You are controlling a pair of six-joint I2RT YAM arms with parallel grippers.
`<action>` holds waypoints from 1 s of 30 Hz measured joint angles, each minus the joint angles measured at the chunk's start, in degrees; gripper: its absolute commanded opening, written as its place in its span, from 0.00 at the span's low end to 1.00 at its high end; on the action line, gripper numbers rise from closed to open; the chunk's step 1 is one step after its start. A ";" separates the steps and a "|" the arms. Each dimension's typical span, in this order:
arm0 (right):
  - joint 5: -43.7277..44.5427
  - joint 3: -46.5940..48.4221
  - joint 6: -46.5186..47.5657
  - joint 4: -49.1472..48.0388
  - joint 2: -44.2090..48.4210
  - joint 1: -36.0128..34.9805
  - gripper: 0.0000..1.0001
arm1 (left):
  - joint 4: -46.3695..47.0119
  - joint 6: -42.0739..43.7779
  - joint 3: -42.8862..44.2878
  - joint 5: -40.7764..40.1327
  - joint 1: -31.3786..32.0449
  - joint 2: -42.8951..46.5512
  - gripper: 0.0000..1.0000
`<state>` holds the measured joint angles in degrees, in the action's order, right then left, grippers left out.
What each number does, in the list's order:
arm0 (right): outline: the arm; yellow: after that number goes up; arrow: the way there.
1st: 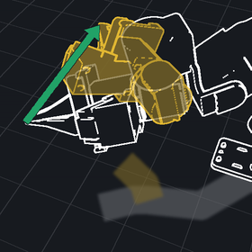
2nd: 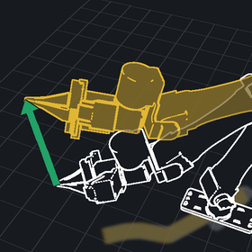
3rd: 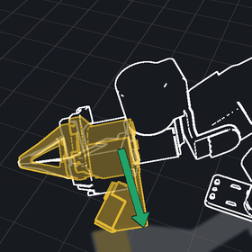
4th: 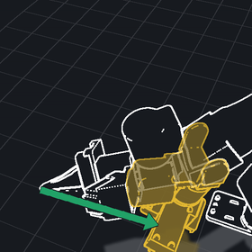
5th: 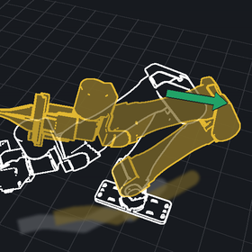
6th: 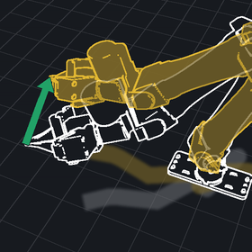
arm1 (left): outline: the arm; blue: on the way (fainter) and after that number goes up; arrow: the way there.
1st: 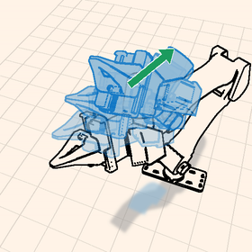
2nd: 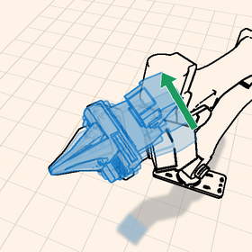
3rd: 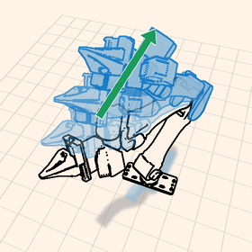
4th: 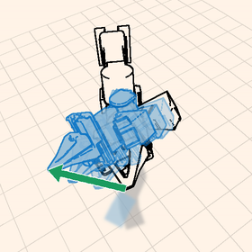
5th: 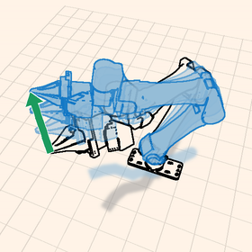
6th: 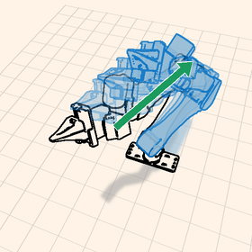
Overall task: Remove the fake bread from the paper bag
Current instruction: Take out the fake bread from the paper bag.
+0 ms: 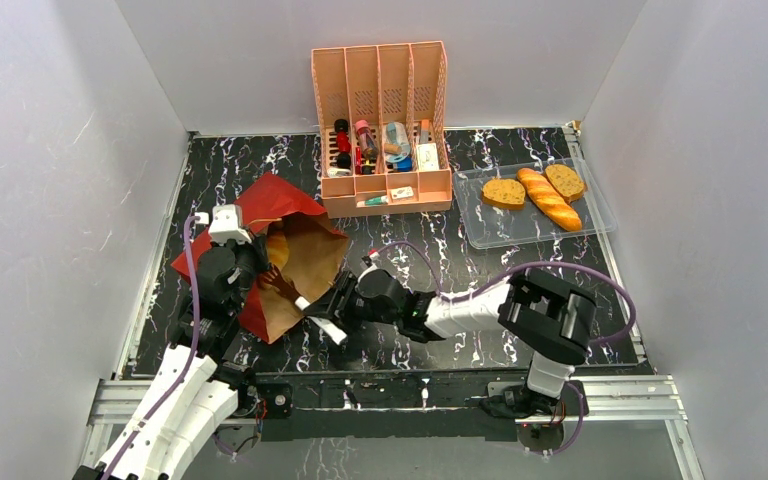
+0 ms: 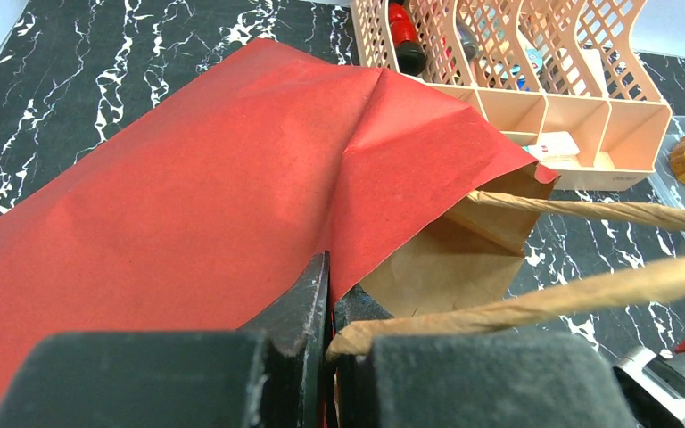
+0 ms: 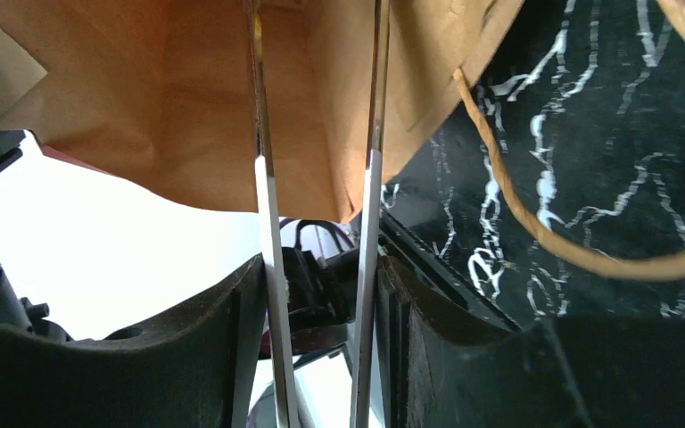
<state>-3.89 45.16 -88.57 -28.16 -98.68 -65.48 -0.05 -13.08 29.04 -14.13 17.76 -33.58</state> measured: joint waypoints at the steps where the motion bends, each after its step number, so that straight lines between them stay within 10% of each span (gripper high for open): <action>1: -0.26 0.67 -0.27 -0.01 -0.36 0.08 0.43 | 0.00 0.00 0.00 0.00 0.00 0.02 0.00; 30: 6.17 0.86 -2.66 3.97 -0.01 1.01 0.44 | 0.00 0.04 -0.02 0.22 0.00 0.30 0.00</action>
<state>2.28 46.02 -91.23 -24.18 -98.69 -64.47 -0.05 -13.04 29.02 -13.91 17.76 -33.28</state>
